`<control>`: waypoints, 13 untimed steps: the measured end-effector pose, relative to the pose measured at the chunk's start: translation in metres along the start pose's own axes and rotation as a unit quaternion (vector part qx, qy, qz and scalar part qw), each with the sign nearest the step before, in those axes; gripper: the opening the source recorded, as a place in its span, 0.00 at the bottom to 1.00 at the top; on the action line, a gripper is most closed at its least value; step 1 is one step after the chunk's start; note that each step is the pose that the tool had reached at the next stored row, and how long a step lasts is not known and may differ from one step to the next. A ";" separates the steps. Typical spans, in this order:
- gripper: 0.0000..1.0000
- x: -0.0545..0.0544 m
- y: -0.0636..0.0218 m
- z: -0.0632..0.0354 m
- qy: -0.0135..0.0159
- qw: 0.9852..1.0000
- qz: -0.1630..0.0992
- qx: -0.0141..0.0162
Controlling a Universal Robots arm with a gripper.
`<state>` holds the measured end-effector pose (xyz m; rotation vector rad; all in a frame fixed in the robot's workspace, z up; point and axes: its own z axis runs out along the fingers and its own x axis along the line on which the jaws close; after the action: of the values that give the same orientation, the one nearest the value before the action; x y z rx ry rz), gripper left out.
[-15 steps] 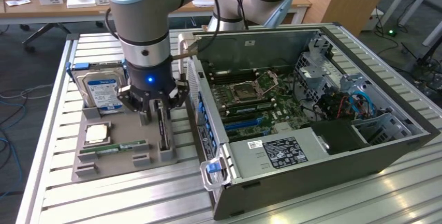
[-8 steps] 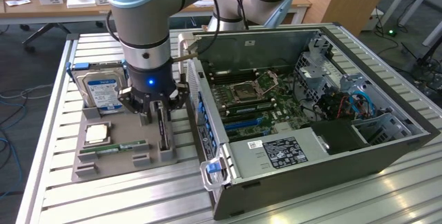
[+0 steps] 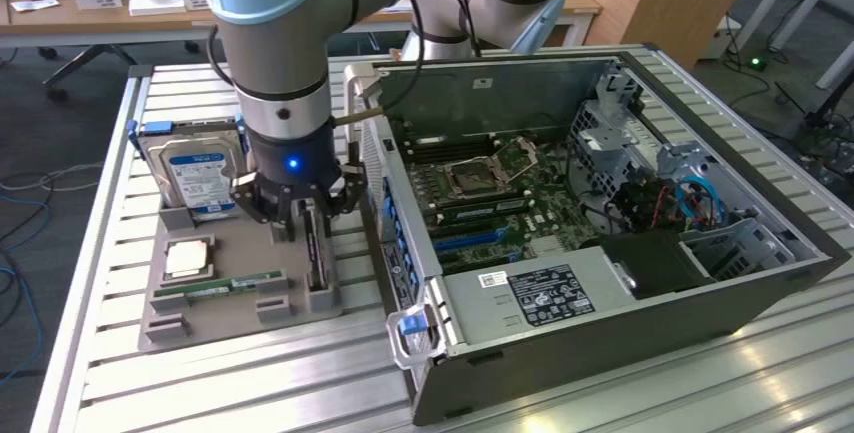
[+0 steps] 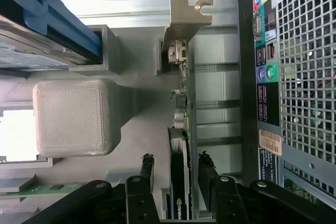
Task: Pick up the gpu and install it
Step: 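Pick up the gpu and move the gpu toward the slot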
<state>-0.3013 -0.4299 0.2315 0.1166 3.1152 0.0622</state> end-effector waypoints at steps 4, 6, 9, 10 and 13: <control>0.47 0.000 -0.0002 0.0031 0.000 1.000 0.000 0.000; 0.47 0.000 -0.0002 0.0031 0.000 1.000 0.000 0.000; 0.47 0.000 -0.0001 0.0046 0.000 1.000 0.000 0.000; 0.47 0.000 -0.0002 0.0047 0.000 1.000 0.000 0.000; 0.47 0.000 -0.0002 0.0048 0.000 1.000 0.000 0.000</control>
<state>-0.3012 -0.4298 0.2267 0.1166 3.1152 0.0616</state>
